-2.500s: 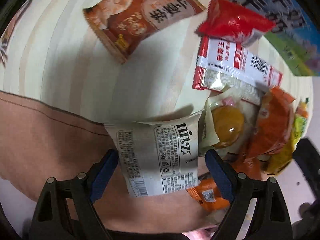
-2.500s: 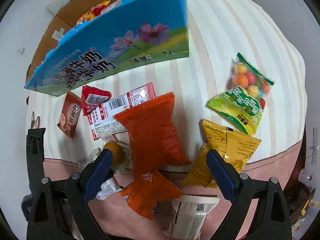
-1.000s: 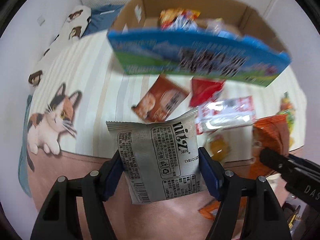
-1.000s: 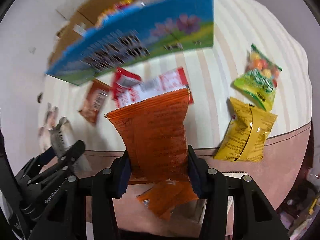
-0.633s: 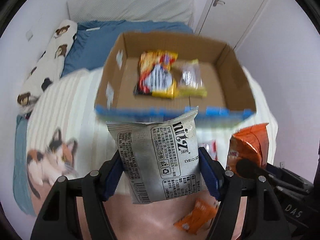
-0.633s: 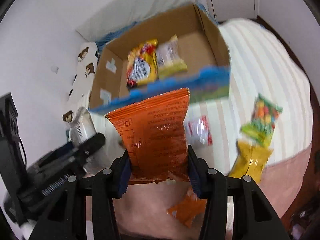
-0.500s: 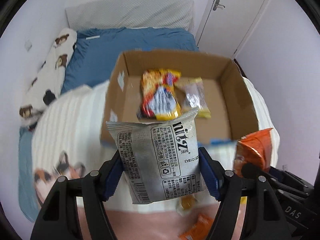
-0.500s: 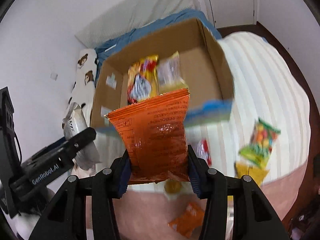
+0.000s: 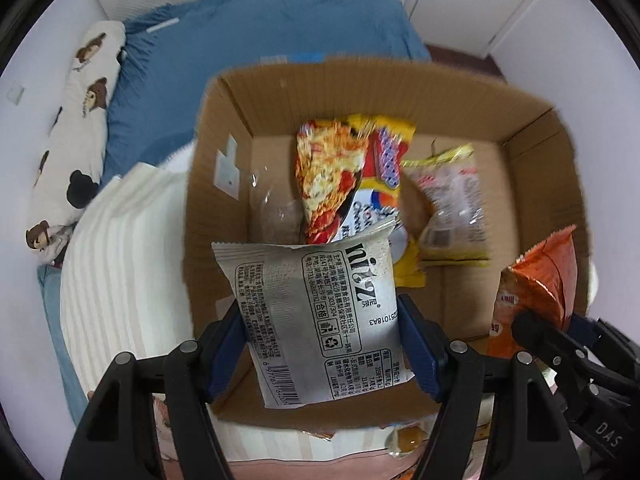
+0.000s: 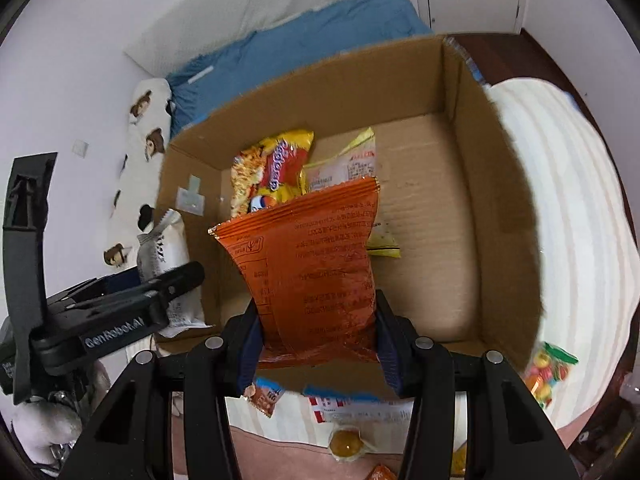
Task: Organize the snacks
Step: 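Carry the wafer pack and orange packet into the box and release both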
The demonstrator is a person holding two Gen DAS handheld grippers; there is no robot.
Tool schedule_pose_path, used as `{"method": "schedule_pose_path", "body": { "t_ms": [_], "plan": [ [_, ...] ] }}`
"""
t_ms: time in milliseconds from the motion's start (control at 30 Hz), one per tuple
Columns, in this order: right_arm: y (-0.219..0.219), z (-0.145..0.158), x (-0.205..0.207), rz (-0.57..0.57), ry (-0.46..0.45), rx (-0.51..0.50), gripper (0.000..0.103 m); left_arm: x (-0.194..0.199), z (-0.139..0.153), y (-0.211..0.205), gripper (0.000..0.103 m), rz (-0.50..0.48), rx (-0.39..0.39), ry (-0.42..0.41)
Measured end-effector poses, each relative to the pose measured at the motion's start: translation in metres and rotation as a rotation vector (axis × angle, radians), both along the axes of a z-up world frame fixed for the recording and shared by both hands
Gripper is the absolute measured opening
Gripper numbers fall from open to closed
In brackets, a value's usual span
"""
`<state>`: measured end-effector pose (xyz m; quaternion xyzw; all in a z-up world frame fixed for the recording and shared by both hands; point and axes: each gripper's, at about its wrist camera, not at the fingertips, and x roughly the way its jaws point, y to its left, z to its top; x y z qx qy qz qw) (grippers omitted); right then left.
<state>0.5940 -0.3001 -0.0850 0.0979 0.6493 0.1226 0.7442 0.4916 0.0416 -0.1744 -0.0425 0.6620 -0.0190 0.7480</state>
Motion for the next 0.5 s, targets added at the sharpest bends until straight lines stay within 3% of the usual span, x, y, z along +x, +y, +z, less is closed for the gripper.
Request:
{"method": "schedule_pose_path", "body": {
  "t_ms": [267,500],
  "plan": [
    [0.011,-0.052,0.011,0.024,0.112,-0.010,0.052,0.016,-0.044,0.001,0.070,0.003,-0.011,0.105],
    [0.027,-0.070,0.009,0.063,0.155,-0.004,0.053,0.019,-0.056,0.004,0.070,0.015,-0.014,0.138]
  ]
}}
